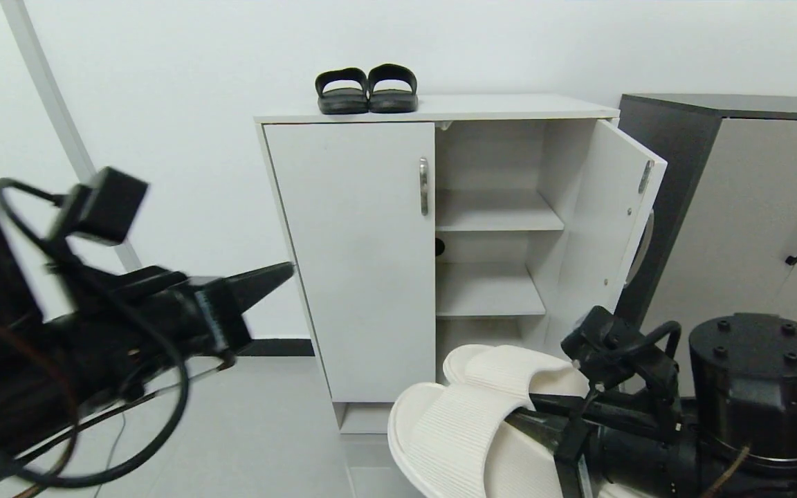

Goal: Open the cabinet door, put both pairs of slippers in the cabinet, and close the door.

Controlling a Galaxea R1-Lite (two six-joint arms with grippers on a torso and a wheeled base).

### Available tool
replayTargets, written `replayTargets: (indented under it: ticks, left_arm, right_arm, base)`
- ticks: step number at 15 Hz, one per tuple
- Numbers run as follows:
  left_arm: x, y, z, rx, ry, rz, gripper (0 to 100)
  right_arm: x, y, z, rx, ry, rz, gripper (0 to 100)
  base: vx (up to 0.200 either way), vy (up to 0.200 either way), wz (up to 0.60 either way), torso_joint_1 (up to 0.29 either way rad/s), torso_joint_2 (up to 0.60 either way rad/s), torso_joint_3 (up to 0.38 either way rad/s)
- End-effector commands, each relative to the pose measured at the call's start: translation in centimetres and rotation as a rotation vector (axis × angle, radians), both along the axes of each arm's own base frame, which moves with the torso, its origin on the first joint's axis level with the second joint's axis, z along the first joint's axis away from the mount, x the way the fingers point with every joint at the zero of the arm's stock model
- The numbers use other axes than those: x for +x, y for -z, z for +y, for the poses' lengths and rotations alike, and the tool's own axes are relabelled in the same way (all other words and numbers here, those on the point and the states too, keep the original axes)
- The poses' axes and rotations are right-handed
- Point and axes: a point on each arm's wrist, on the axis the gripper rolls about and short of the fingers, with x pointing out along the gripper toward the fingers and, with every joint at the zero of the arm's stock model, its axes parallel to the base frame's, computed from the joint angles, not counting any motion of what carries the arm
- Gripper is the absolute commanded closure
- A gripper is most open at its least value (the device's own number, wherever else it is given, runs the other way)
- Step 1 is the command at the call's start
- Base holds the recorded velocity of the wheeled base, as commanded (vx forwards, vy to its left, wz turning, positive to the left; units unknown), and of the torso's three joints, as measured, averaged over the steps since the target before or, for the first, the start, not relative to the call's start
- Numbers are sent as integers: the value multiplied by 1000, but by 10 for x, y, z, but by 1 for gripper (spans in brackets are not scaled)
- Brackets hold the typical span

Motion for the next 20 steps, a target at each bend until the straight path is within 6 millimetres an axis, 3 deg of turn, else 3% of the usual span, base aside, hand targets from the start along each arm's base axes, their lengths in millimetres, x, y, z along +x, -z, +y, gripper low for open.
replayTargets:
  ticks: [1, 4, 7, 9, 12, 17, 20]
  left_arm:
    - [-113, 19, 65, 79, -161, -40, 100]
    - [-178, 51, 94, 171, -442, -29, 100]
    - [-203, 98, 94, 166, -678, -51, 100]
    - [-202, 125, 90, 225, -789, -30, 100]
    - [-190, 151, 90, 207, -722, -101, 100]
    - [-189, 154, 85, 251, -527, -116, 100]
    - [-189, 154, 86, 291, -528, -126, 100]
  right_arm:
    - [12, 6, 13, -25, 37, 6, 100]
    - [24, 6, 25, -17, 146, 2, 100]
    - [32, 6, 32, -1, 222, 4, 100]
    - [39, 7, 38, -7, 264, -9, 100]
    - [45, 11, 45, -17, 282, -9, 100]
    - [47, 14, 47, -8, 283, -15, 100]
    - [53, 24, 54, -1, 317, -32, 100]
  base:
    - [0, 0, 0, 0, 0, 0]
    - [0, 0, 0, 0, 0, 0]
    - [0, 0, 0, 0, 0, 0]
    - [0, 0, 0, 0, 0, 0]
    - [0, 0, 0, 0, 0, 0]
    - [0, 0, 0, 0, 0, 0]
    - [0, 0, 0, 0, 0, 0]
